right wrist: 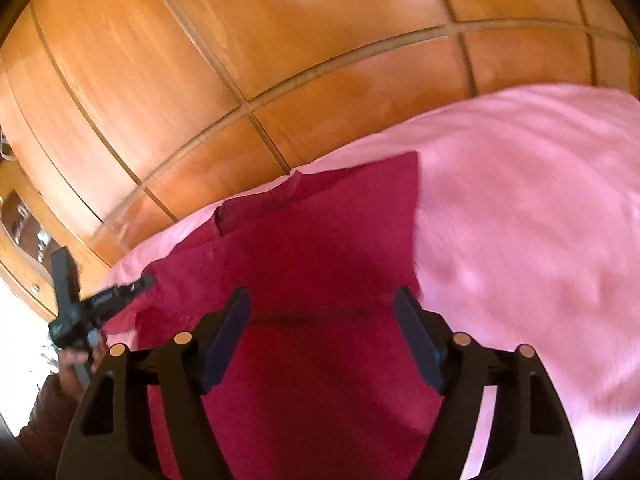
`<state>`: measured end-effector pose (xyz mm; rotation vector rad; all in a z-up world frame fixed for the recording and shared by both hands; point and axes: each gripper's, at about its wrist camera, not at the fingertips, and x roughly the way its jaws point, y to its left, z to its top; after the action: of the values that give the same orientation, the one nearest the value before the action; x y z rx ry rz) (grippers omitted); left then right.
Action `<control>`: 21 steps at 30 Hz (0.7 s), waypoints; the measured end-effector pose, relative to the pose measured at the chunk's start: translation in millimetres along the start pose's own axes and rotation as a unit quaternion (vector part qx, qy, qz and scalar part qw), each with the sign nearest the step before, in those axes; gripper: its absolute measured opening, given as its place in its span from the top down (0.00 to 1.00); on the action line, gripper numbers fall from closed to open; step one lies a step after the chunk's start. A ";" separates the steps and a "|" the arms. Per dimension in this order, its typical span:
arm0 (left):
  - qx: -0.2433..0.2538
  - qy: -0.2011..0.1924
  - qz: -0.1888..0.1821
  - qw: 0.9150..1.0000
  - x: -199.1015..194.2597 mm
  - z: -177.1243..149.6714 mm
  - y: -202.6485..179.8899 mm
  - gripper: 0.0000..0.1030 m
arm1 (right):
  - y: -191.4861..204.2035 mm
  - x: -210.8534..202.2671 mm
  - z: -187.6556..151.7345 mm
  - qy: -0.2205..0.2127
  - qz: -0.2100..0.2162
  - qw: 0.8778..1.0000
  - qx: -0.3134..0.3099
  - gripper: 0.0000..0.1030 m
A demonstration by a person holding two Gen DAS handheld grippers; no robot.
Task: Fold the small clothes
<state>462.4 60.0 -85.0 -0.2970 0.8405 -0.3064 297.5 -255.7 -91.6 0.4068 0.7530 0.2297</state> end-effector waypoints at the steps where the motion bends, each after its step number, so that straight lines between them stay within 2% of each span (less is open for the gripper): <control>1: 0.002 0.001 0.004 1.000 4.1 -2.4 0.2 0.98 | 2.8 11.5 4.4 0.006 -0.012 1.000 -0.008 0.32; 4: 0.004 -0.013 0.031 0.999 6.6 0.3 6.7 0.98 | 3.9 49.8 7.7 0.035 -0.055 0.998 -0.016 0.33; 6: 0.000 -0.009 0.042 0.999 14.0 -0.2 8.3 0.98 | 2.0 65.8 1.3 0.050 -0.082 0.995 -0.020 0.33; 8: 0.011 0.001 0.061 0.998 20.2 -4.3 13.0 0.98 | 4.2 73.9 -10.7 0.045 -0.105 0.992 -0.048 0.32; 9: 0.020 0.010 0.071 0.997 27.4 -8.1 14.0 0.98 | 8.2 75.0 -15.9 0.037 -0.114 0.991 -0.066 0.28; 12: 0.023 0.014 0.078 0.997 40.8 -13.4 17.2 0.97 | 20.1 83.1 -24.2 0.031 -0.144 0.983 -0.106 0.22; 14: -0.003 0.016 0.067 0.998 36.7 -10.8 23.3 0.97 | 20.1 84.6 -25.1 0.032 -0.148 0.982 -0.110 0.20; 15: -0.015 0.017 0.065 0.998 32.8 -10.0 26.4 0.93 | 19.3 84.6 -25.2 0.031 -0.146 0.983 -0.108 0.20; 17: -0.026 0.013 0.059 0.998 16.6 -12.3 33.0 0.93 | 16.8 85.1 -26.2 0.031 -0.144 0.983 -0.106 0.19; 19: -0.031 0.003 0.072 0.997 -0.3 -17.7 42.0 0.93 | 17.6 84.1 -27.2 0.031 -0.145 0.983 -0.106 0.18; 21: -0.057 -0.002 0.065 0.996 -20.1 -24.7 60.8 0.93 | 18.9 82.7 -27.9 0.031 -0.148 0.983 -0.107 0.17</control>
<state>439.9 119.9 -109.7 -0.3470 0.8708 -0.1376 335.6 -202.7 -152.5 0.0806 0.8304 0.0427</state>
